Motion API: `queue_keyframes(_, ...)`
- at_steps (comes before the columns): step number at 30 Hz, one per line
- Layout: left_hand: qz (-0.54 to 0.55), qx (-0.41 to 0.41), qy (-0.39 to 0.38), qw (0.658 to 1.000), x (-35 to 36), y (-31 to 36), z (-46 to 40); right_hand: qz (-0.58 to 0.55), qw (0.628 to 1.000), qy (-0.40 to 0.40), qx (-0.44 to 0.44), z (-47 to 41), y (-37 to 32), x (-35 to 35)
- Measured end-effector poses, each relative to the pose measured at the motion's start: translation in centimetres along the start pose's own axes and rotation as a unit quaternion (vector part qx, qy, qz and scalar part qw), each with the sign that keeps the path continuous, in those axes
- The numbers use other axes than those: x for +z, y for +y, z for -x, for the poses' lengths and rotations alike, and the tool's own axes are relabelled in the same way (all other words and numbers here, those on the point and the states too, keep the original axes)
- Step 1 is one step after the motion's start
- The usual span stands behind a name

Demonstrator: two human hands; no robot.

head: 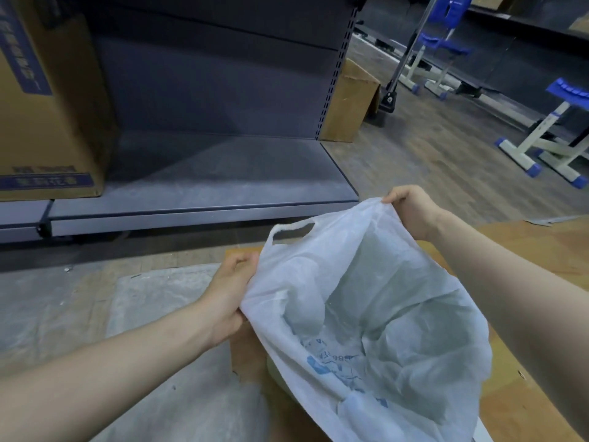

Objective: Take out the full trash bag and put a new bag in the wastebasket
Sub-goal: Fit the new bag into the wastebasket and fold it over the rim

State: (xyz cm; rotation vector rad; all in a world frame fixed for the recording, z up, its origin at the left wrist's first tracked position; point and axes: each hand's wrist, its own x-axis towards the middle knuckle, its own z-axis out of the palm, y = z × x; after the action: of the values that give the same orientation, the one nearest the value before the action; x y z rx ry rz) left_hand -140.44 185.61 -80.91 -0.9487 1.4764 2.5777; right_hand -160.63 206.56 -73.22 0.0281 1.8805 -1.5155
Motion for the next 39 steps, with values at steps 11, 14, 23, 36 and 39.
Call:
queue_keyframes(11, -0.146, -0.007, 0.039, 0.988, -0.9, -3.2, 1.0, 0.303, 0.949, 0.084, 0.027, -3.1, 2.2, 2.5)
queue_keyframes(14, -0.170, -0.043, 0.008, 0.984, -0.4, -4.5, 1.6, 0.381, 0.919, 0.085, 0.055, -3.8, 3.0, 2.1)
queue_keyframes(23, -0.312, 0.348, -0.056, 0.882, 0.4, -1.4, 1.4, 0.496, 0.794, 0.115, -0.331, 0.2, 3.6, 2.6)
queue_keyframes(36, -0.801, 0.499, -0.215, 0.252, 0.9, 0.3, 2.3, 0.783, 0.530, 0.171, -0.278, -0.2, 6.3, 4.7)
queue_keyframes(39, -0.844, 0.430, -0.230, 0.223, 1.7, 0.3, 3.6, 0.751, 0.504, 0.224, -0.364, -0.2, 7.2, 4.5)
